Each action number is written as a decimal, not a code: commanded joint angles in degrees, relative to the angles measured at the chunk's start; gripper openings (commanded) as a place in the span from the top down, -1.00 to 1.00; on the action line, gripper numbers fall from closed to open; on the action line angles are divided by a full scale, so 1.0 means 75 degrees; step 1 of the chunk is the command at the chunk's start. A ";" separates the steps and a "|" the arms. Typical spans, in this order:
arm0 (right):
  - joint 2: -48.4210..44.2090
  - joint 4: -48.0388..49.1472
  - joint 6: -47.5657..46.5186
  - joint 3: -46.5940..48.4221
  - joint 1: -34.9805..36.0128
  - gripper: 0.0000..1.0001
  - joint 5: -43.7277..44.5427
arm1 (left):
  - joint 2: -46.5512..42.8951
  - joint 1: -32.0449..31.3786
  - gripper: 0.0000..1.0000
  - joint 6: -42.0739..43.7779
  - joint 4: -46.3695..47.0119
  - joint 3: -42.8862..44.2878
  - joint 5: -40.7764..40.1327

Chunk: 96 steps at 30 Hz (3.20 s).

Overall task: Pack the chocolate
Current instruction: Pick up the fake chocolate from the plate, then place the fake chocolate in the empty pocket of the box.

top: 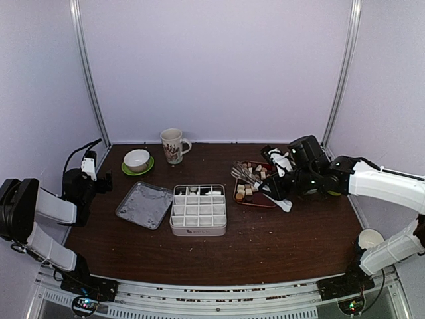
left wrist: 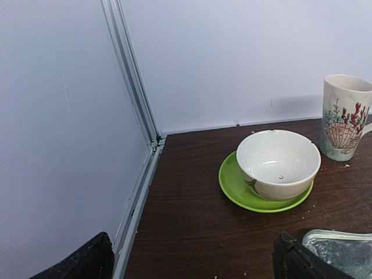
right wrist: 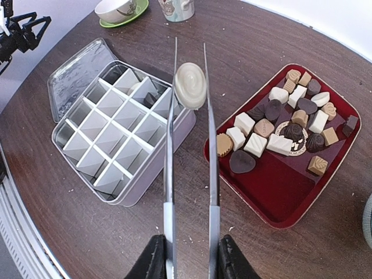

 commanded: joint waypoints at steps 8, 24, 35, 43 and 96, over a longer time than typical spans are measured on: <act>-0.0120 0.0540 -0.0163 0.0212 0.0274 0.58 -0.0623 | 0.0038 0.0059 -0.96 0.0036 0.0193 0.0146 0.0079; 0.0430 0.0594 -0.0201 0.0291 0.0788 0.62 -0.0835 | 0.0038 0.0053 -0.96 0.0032 0.0193 0.0146 0.0085; 0.0532 0.0641 -0.0233 0.0281 0.0901 0.64 -0.0800 | 0.0038 0.0059 -0.96 0.0032 0.0191 0.0146 0.0085; 0.0782 0.0497 -0.0339 0.0290 0.0969 0.64 -0.0853 | 0.0038 0.0059 -0.96 0.0032 0.0193 0.0146 0.0081; 0.1708 0.0277 -0.0480 0.0661 0.1027 0.46 0.0278 | 0.0038 0.0059 -0.96 0.0032 0.0193 0.0146 0.0082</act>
